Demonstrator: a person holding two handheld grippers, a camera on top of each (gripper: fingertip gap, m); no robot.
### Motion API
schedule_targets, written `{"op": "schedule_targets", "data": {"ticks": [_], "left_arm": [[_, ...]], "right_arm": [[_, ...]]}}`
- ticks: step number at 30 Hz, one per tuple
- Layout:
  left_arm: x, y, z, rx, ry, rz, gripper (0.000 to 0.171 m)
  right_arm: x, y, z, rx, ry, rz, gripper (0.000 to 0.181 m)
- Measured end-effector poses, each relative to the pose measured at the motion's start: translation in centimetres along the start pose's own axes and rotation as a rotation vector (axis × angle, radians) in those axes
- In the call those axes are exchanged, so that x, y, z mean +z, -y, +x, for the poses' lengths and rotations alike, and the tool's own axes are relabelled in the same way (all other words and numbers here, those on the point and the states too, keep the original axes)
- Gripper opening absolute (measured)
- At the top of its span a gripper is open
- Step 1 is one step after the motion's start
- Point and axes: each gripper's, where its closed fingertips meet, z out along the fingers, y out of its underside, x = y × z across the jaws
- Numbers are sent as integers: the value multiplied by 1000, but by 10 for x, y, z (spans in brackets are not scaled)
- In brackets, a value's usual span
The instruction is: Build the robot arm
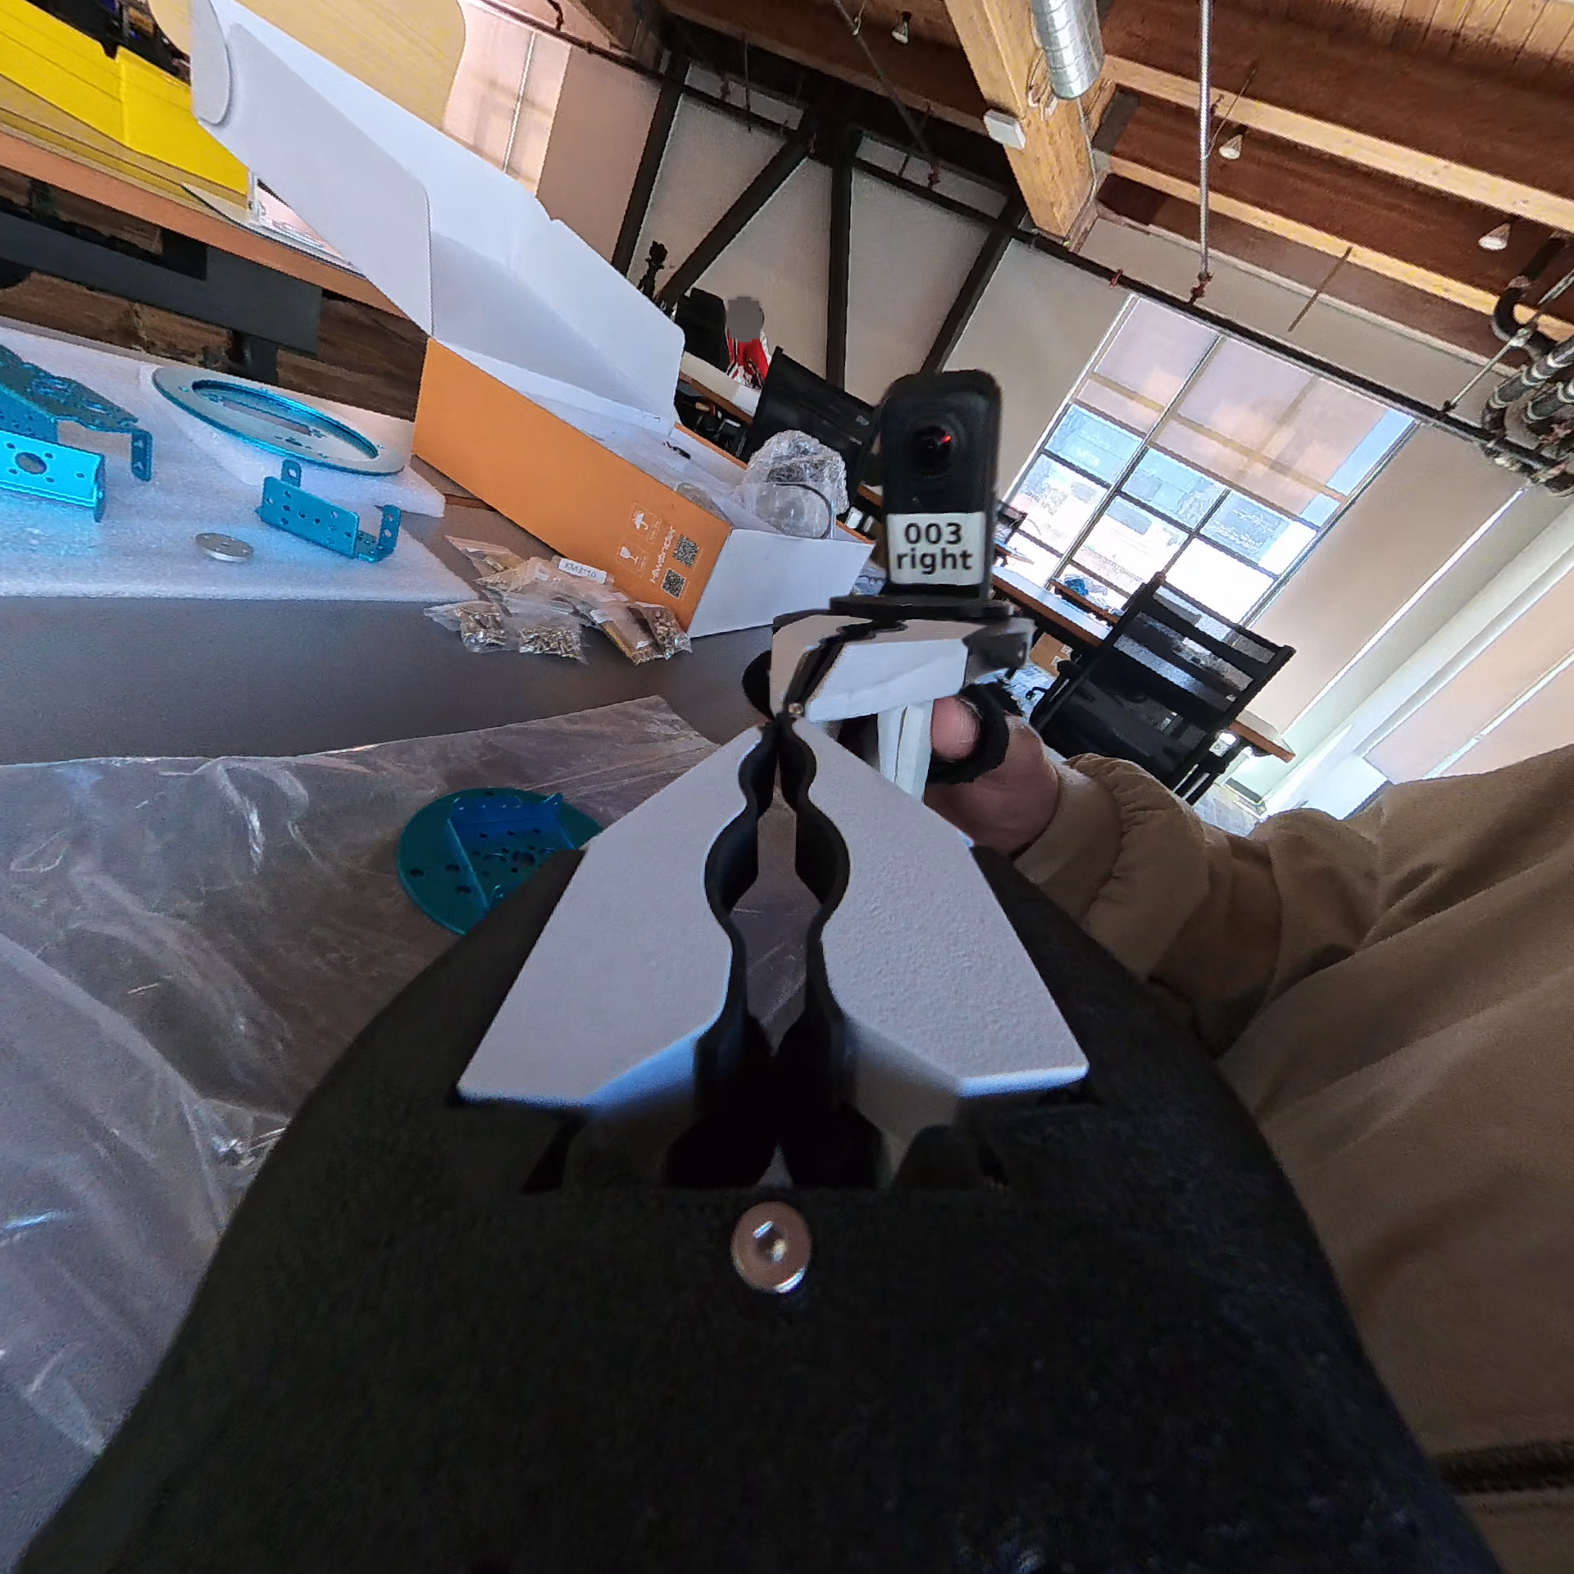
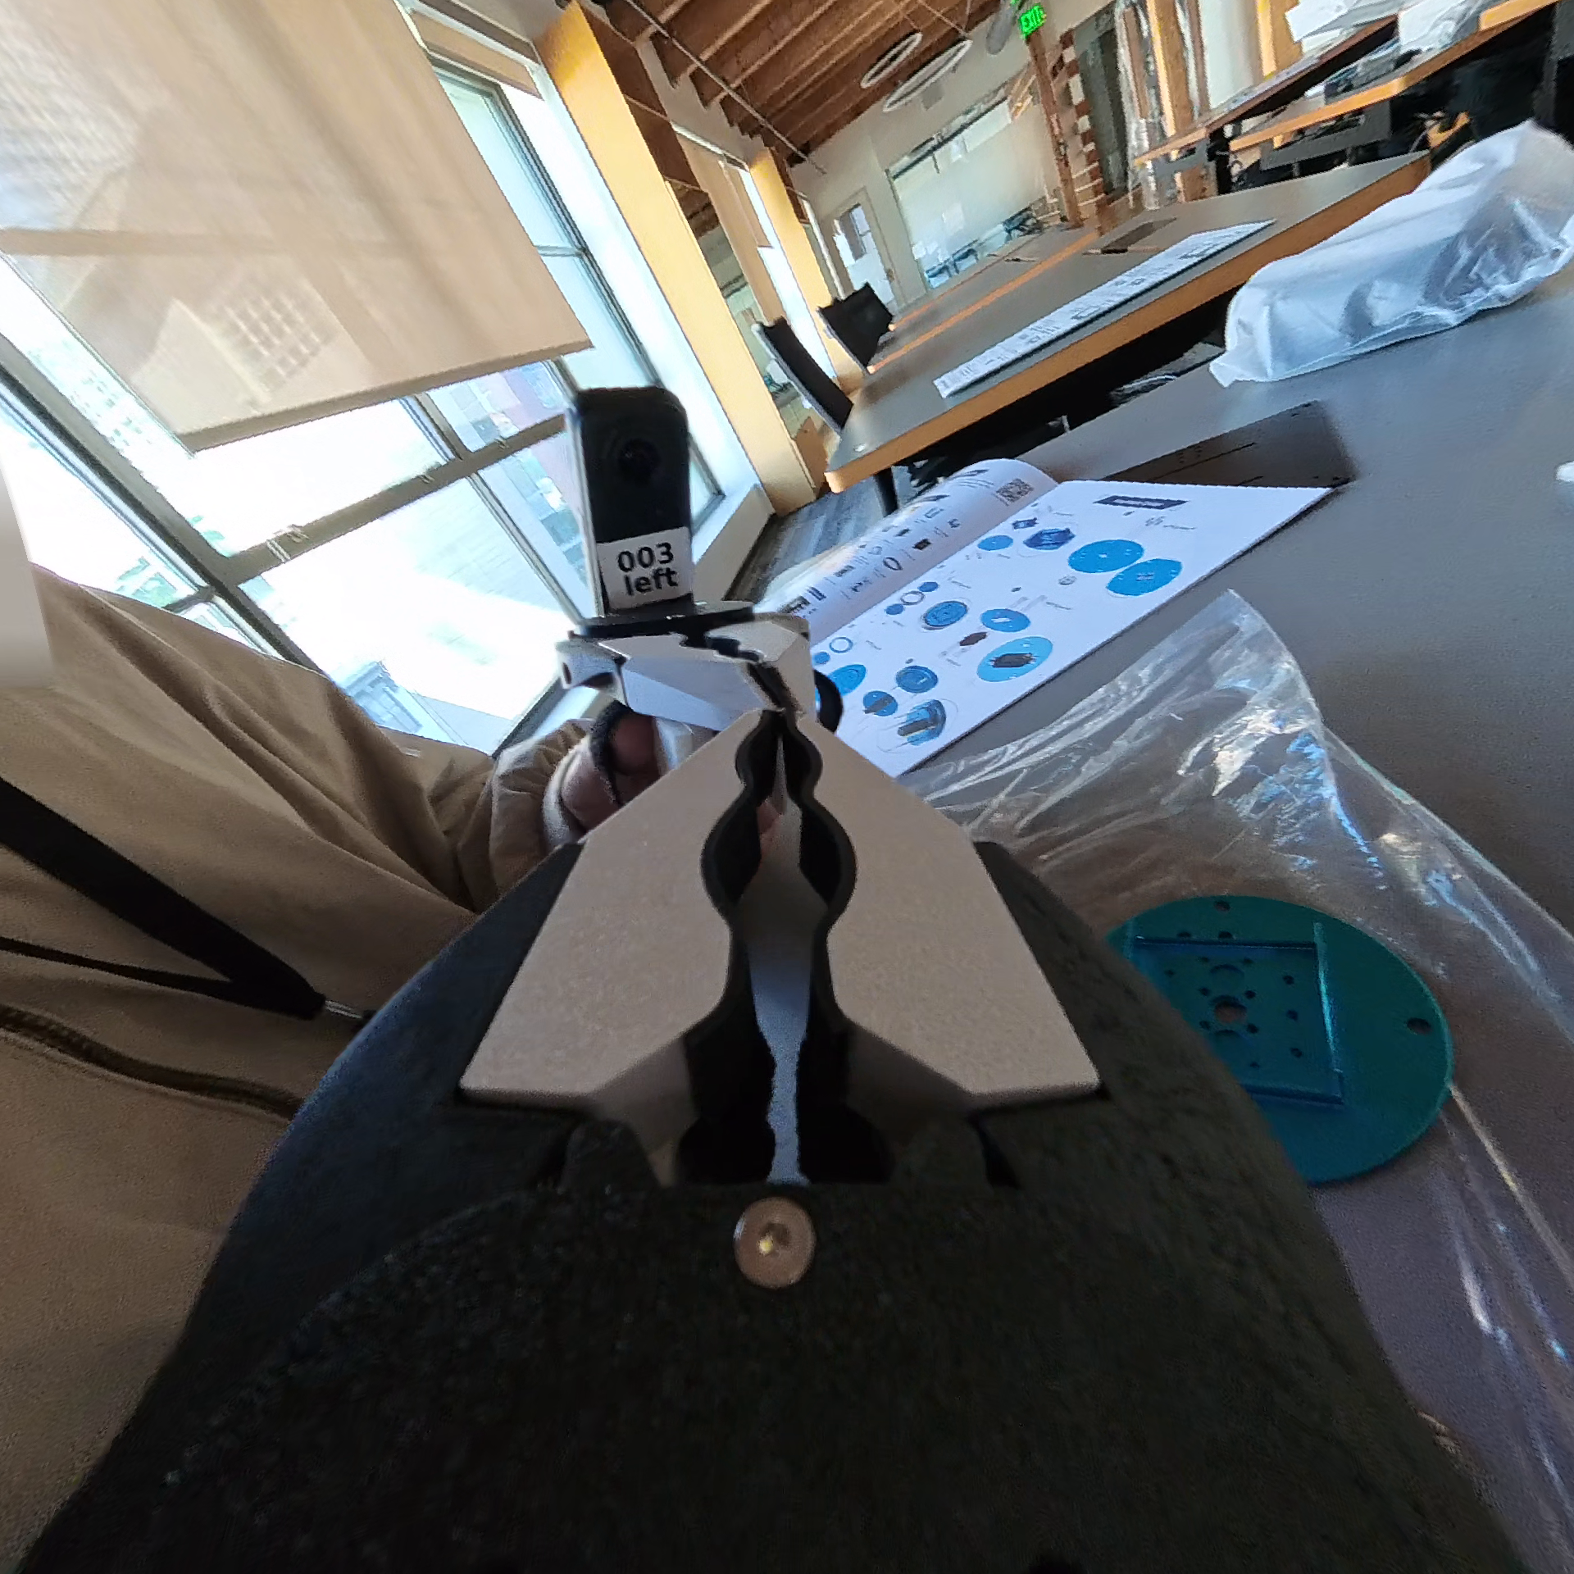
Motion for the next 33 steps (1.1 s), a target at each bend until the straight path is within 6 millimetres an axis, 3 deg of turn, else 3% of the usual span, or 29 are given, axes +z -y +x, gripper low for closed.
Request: {"op": "schedule_targets", "data": {"ticks": [8,15,20,23,25,28,33], "left_arm": [[1,-11,-6,79,33,-79,0],[-2,-29,-6,345,65,-238,0],[-3,-26,-5,500,102,-266,0],[-4,-19,-8,635,193,-233,12],[-4,-15,-5,707,226,-208,14],[-2,-13,5,741,200,-181,14],[0,-9,4,833,255,-169,14]], "right_arm": [[0,-12,8,-81,-64,-77,0],[0,-30,8,17,-5,-171,0],[-1,-21,6,242,97,-85,0],[-3,-8,2,447,232,29,0],[-3,-9,3,531,270,48,0],[-1,-10,-1,596,321,63,0],[5,-10,-7,623,346,68,0]]}}
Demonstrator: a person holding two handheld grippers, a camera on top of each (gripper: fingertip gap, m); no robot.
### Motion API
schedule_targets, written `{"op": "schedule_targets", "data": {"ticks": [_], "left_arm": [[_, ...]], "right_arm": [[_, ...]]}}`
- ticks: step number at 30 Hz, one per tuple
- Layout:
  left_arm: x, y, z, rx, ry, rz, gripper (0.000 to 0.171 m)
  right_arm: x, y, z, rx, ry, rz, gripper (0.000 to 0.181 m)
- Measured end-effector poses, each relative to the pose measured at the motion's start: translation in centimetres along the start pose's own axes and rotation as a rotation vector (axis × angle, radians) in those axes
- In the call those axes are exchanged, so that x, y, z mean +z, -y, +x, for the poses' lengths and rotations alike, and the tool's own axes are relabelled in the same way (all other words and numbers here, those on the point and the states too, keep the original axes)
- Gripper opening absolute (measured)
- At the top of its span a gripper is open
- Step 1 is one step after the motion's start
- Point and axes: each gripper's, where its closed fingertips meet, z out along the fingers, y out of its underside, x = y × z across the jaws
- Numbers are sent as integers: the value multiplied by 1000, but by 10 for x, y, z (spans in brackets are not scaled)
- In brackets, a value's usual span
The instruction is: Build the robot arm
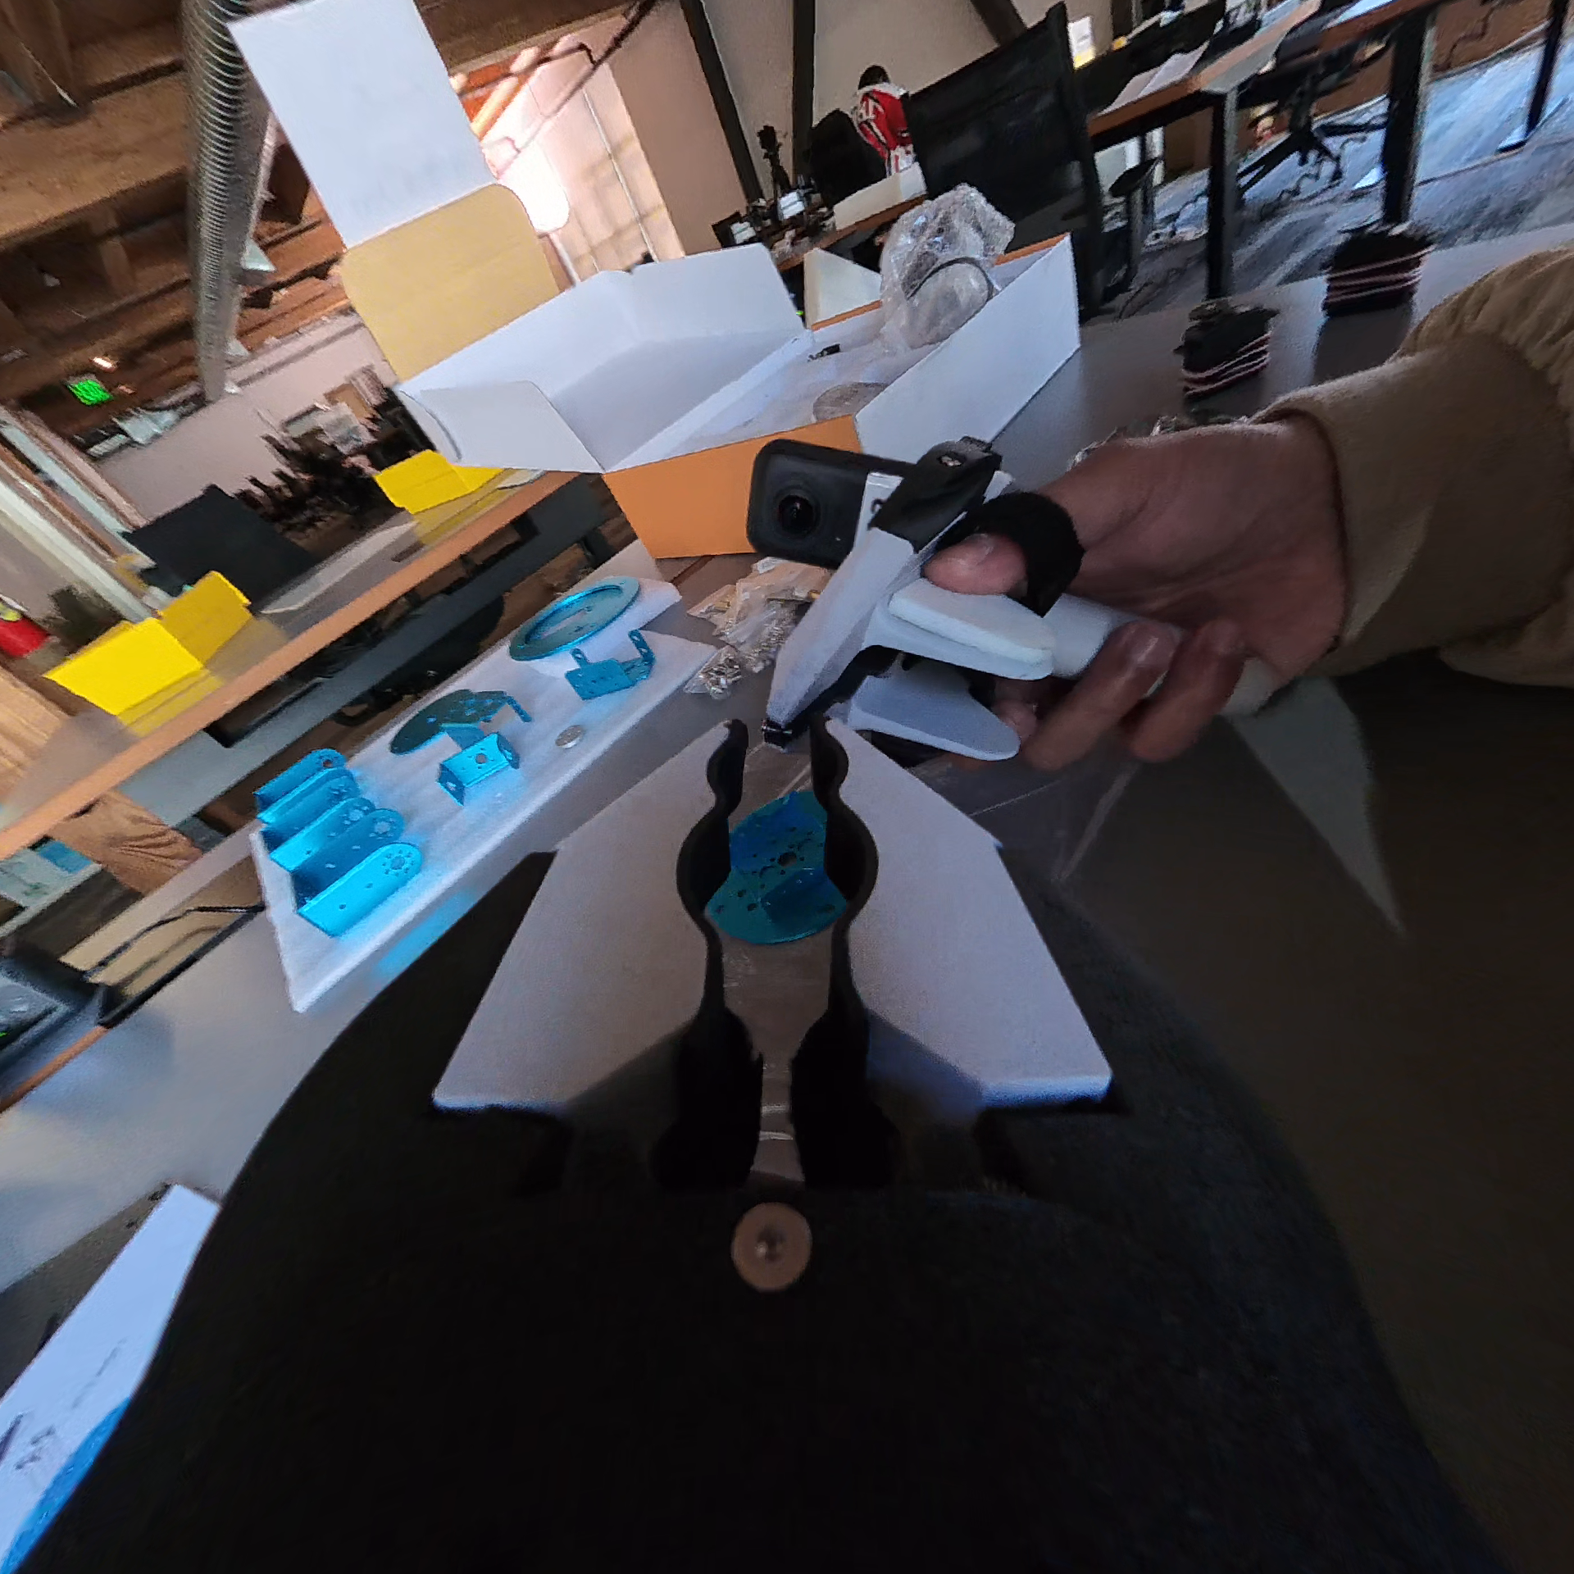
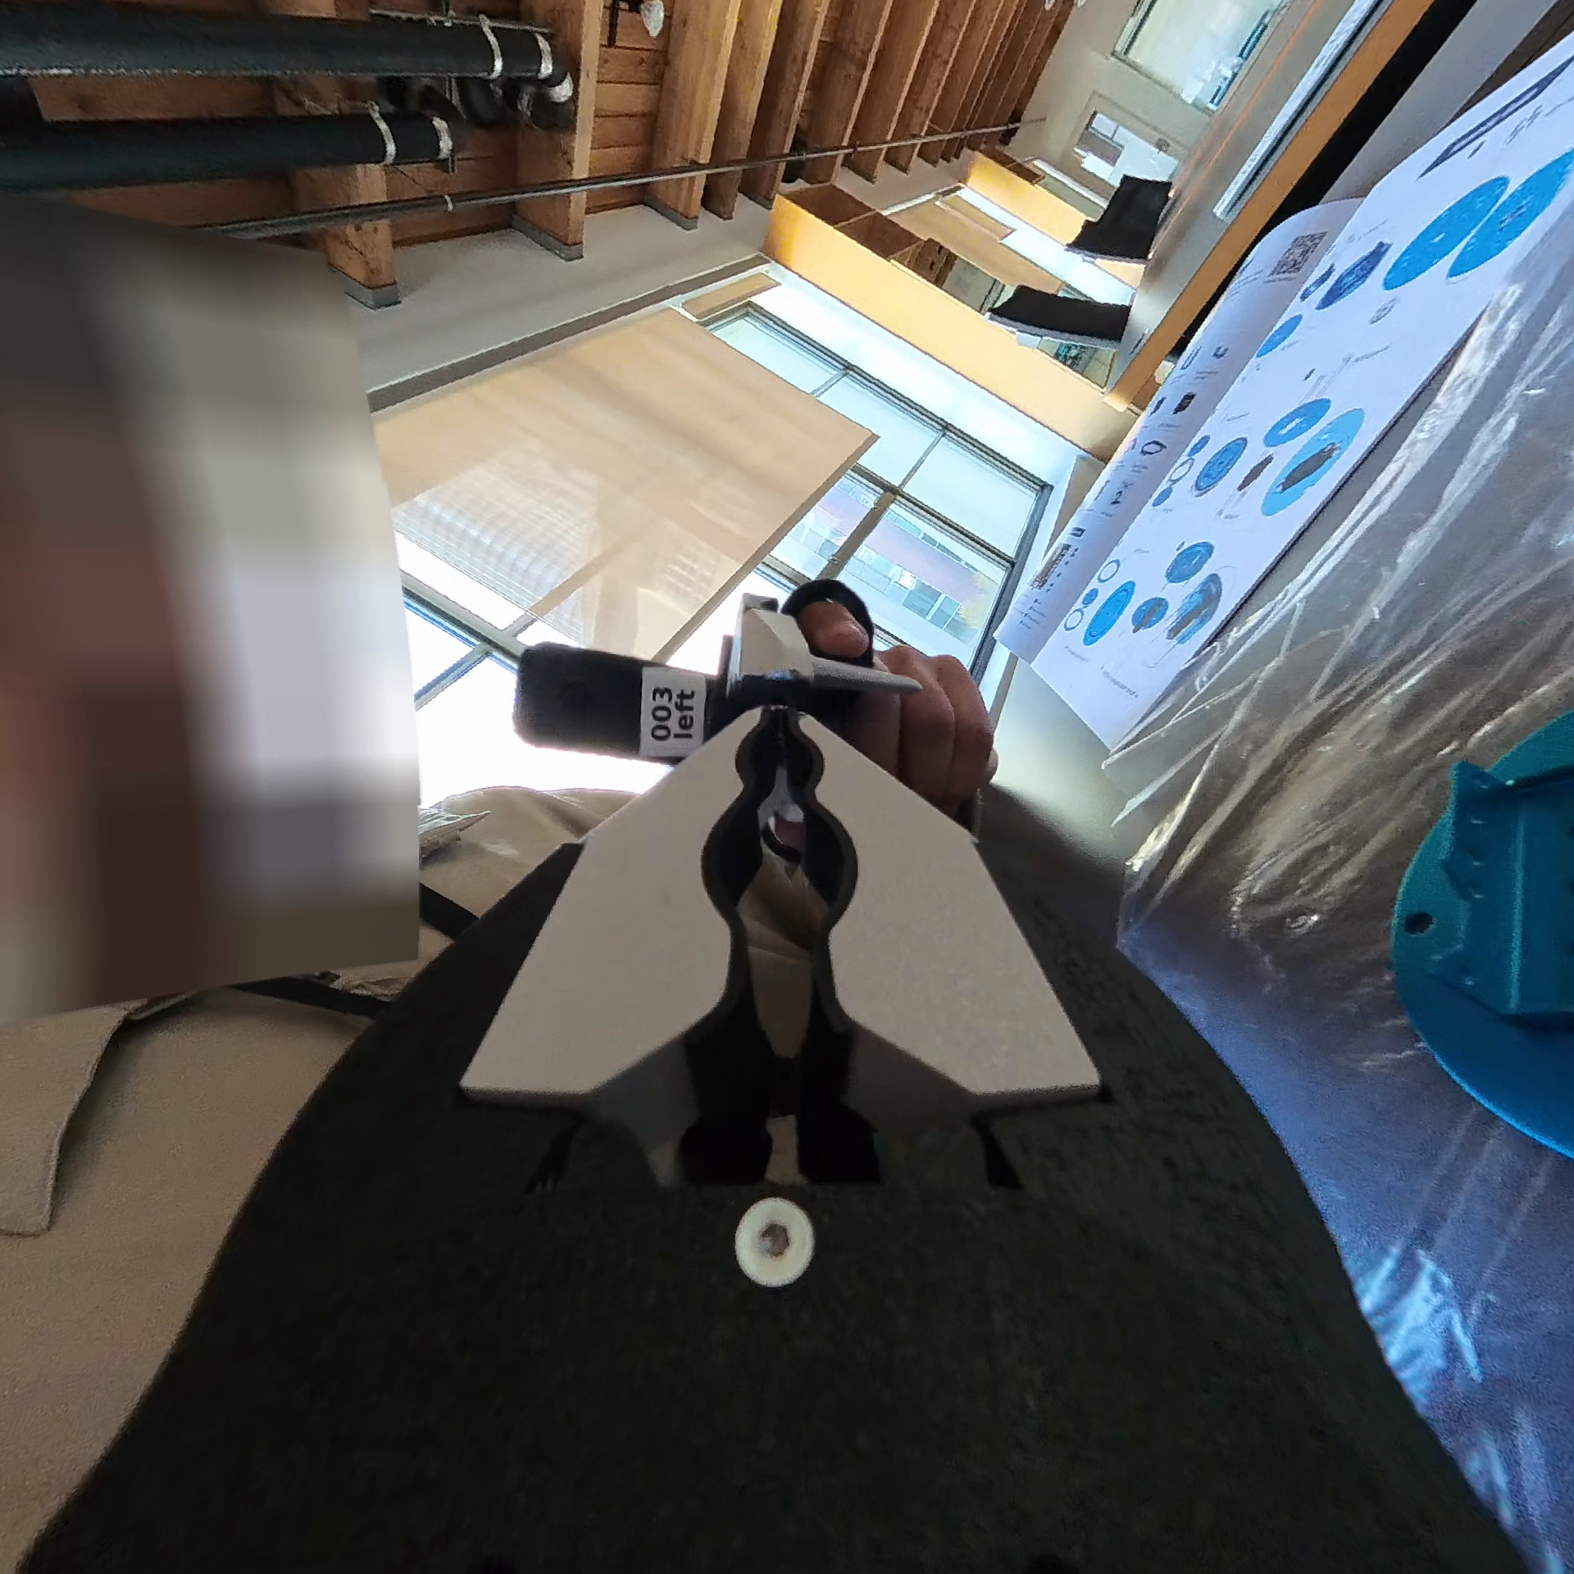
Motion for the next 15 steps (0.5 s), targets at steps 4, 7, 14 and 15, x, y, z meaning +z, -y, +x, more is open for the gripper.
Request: {"op": "schedule_targets", "data": {"ticks": [4,7,14,15], "left_arm": [[1,3,0,82,53,5,10],[1,2,2,119,60,-5,9],[-8,2,17,146,-126,-12,6],[-10,2,19,151,-162,-12,6]], "right_arm": [[1,2,-2,23,29,19,0],[0,0,-2,23,28,12,0],[0,-17,-5,-5,24,-120,1],[0,-20,-6,-9,24,-142,1]]}}
